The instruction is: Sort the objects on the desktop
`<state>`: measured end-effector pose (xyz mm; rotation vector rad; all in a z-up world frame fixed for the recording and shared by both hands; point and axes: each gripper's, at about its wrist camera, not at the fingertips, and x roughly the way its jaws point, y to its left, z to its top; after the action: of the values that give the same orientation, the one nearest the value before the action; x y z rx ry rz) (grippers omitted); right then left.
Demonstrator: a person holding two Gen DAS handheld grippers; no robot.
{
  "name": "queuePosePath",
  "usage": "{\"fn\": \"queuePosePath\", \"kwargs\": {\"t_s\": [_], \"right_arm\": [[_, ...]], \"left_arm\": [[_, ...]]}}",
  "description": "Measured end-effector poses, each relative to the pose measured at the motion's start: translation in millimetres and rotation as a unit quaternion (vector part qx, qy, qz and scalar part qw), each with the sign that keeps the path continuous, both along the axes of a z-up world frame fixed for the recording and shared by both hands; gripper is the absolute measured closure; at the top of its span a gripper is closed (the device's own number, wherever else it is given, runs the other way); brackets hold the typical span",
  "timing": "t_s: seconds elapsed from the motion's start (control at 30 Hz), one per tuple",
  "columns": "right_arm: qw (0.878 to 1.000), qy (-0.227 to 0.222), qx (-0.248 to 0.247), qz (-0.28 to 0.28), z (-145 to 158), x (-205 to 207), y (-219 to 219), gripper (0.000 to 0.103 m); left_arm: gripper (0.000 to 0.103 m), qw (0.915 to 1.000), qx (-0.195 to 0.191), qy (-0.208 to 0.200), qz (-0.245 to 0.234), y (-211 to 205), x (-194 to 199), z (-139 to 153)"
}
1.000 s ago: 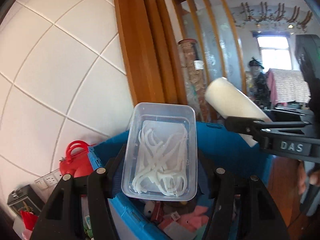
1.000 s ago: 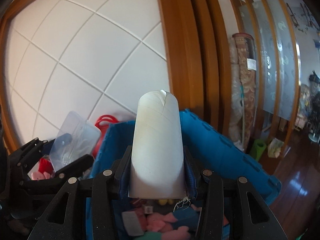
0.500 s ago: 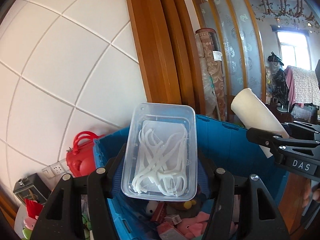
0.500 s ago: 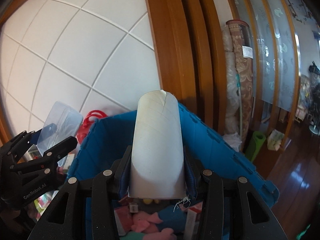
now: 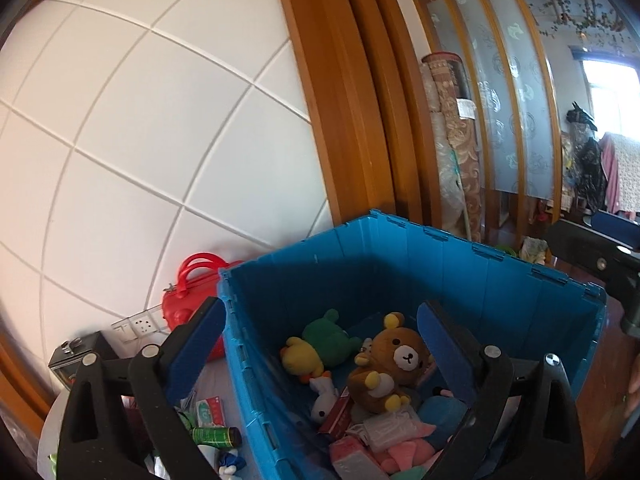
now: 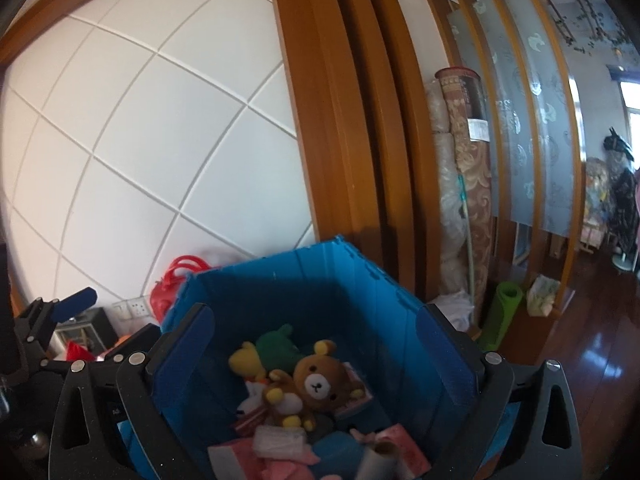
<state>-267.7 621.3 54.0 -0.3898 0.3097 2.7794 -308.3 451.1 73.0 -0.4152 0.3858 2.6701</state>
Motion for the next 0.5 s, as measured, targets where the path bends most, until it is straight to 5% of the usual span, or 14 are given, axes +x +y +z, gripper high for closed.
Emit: {"fn": "queuePosePath", "kwargs": {"t_s": [0.3, 0.5], "right_arm": [[1.0, -0.008, -0.011, 0.024, -10.5, 26.6, -47.2, 0.0], [1.0, -0.004, -0.013, 0.02, -10.5, 64.6, -91.7, 0.0]], "left_arm": [[0.005, 0.9983, 0.012, 0.02, 0.054, -46.1, 24.4, -0.4], [0.005, 0.9989, 0.031, 0.002, 0.035, -93.0, 54.0, -7.3]]}}
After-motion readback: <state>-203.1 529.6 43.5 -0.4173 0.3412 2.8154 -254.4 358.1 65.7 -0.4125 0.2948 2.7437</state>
